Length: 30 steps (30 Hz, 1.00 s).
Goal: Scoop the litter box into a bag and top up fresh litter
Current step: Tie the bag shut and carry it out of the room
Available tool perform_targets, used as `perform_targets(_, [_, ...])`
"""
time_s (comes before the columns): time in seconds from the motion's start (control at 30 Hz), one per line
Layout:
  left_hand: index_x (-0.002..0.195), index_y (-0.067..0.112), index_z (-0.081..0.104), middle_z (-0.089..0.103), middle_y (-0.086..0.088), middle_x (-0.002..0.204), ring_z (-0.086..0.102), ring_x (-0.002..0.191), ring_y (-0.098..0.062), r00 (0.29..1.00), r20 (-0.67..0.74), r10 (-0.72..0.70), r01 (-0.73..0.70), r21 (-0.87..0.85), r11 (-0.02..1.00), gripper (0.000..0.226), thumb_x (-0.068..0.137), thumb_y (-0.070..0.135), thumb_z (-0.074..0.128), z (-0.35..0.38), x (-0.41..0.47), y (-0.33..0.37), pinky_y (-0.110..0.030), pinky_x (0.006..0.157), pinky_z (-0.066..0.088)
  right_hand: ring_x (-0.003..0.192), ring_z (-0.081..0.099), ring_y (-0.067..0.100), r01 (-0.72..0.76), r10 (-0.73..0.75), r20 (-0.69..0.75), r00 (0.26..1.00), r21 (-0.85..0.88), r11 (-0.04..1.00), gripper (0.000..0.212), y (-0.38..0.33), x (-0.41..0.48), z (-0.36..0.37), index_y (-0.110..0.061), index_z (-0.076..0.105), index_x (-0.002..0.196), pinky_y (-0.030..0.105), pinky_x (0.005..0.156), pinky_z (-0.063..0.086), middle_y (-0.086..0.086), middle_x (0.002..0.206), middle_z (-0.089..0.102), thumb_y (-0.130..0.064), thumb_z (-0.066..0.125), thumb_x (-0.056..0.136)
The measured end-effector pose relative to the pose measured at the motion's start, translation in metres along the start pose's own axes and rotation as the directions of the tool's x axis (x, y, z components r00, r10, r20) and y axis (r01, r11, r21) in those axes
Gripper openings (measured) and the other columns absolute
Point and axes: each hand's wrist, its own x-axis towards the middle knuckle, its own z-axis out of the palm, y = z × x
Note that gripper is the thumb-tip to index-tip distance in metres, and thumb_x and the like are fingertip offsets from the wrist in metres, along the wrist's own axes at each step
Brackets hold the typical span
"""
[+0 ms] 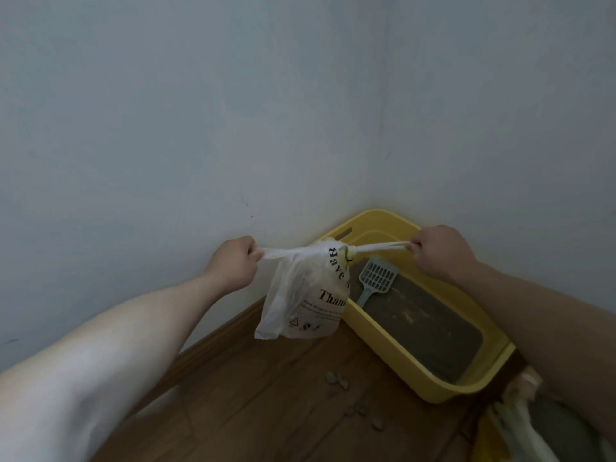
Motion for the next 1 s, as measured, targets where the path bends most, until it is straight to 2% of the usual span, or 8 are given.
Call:
perform_targets(0.13, [0.072,0.015,0.049,0.058,-0.004,0.07,0.055,0.067,-0.024,1.0,0.007,-0.007,0.007,-0.003,1.0,0.029,0.097,0.029,0.053,0.0,-0.004,-0.007,-0.037,0.06,0.042,0.055,0.049,0.017,0.013,-0.013,-0.002,1.0,0.025,1.0,0.033,0.001,-0.001,-0.001,-0.014,0.069,0.076,0.029,0.051,0.038,0.002,0.062,0.057,-0.028,0.05,0.099])
perform_targets(0.33, [0.076,0.014,0.053,0.061,-0.005,0.071,0.057,0.067,-0.023,1.0,0.019,0.009,-0.009,-0.007,1.0,0.028,0.098,0.031,0.053,0.003,-0.009,-0.011,-0.039,0.062,0.046,0.054,0.047,0.018,0.026,-0.026,-0.002,1.0,0.021,0.999,0.033,0.008,-0.006,-0.002,-0.013,0.066,0.073,0.028,0.049,0.03,0.003,0.061,0.057,-0.027,0.051,0.099])
perform_targets(0.53, [0.076,0.014,0.054,0.061,-0.004,0.071,0.057,0.067,-0.023,0.999,0.026,0.021,-0.021,-0.011,1.0,0.029,0.098,0.032,0.053,-0.001,-0.017,-0.012,-0.04,0.061,0.047,0.052,0.045,0.015,0.036,-0.037,0.005,0.999,0.051,0.998,0.035,0.009,-0.007,-0.01,-0.022,0.055,0.064,0.028,0.048,0.028,-0.002,0.056,0.051,-0.026,0.052,0.099])
perform_targets(0.63, [0.075,0.013,0.053,0.06,-0.004,0.07,0.056,0.066,-0.023,1.0,0.018,0.018,-0.017,-0.064,0.998,0.029,0.098,0.03,0.054,0.0,-0.024,-0.004,-0.036,0.058,0.043,0.05,0.045,0.015,0.003,-0.003,-0.001,1.0,0.091,0.996,0.037,0.013,-0.008,-0.012,-0.024,0.053,0.061,0.027,0.048,0.027,-0.003,0.055,0.051,-0.026,0.054,0.098])
perform_targets(0.73, [0.073,0.012,0.051,0.055,-0.004,0.067,0.051,0.062,-0.02,0.999,-0.017,0.035,-0.037,-0.141,0.989,0.03,0.099,0.027,0.053,0.0,-0.038,0.006,-0.032,0.053,0.036,0.048,0.043,0.015,-0.002,0.01,-0.043,0.999,0.179,0.984,0.045,0.017,-0.014,-0.015,-0.028,0.046,0.054,0.027,0.048,0.026,-0.003,0.051,0.048,-0.024,0.056,0.097])
perform_targets(0.83, [0.075,0.011,0.053,0.053,-0.004,0.066,0.048,0.06,-0.018,0.994,-0.038,0.102,-0.108,-0.198,0.974,0.027,0.098,0.025,0.054,-0.008,-0.051,0.013,-0.032,0.055,0.037,0.046,0.044,0.014,0.007,0.012,-0.05,0.999,0.346,0.938,0.043,0.018,-0.021,-0.032,-0.032,0.052,0.053,0.027,0.048,0.029,-0.005,0.049,0.051,-0.025,0.06,0.094])
perform_targets(0.93, [0.076,0.013,0.054,0.055,-0.008,0.068,0.047,0.061,-0.017,0.99,-0.067,0.124,-0.139,-0.326,0.935,0.023,0.096,0.021,0.058,-0.018,-0.053,0.024,-0.034,0.058,0.039,0.045,0.045,0.007,-0.029,0.042,-0.01,0.999,0.557,0.83,0.036,0.007,-0.024,-0.051,-0.027,0.063,0.055,0.025,0.05,0.035,-0.008,0.048,0.054,-0.024,0.066,0.091])
perform_targets(1.0, [0.074,0.013,0.053,0.058,-0.015,0.072,0.049,0.065,-0.017,0.989,-0.076,0.124,-0.144,-0.434,0.889,0.022,0.095,0.017,0.06,-0.022,-0.05,0.036,-0.036,0.063,0.041,0.052,0.05,0.009,-0.082,0.066,0.051,0.997,0.703,0.706,0.03,-0.008,-0.023,-0.059,-0.017,0.069,0.058,0.025,0.054,0.041,-0.003,0.053,0.06,-0.018,0.068,0.088])
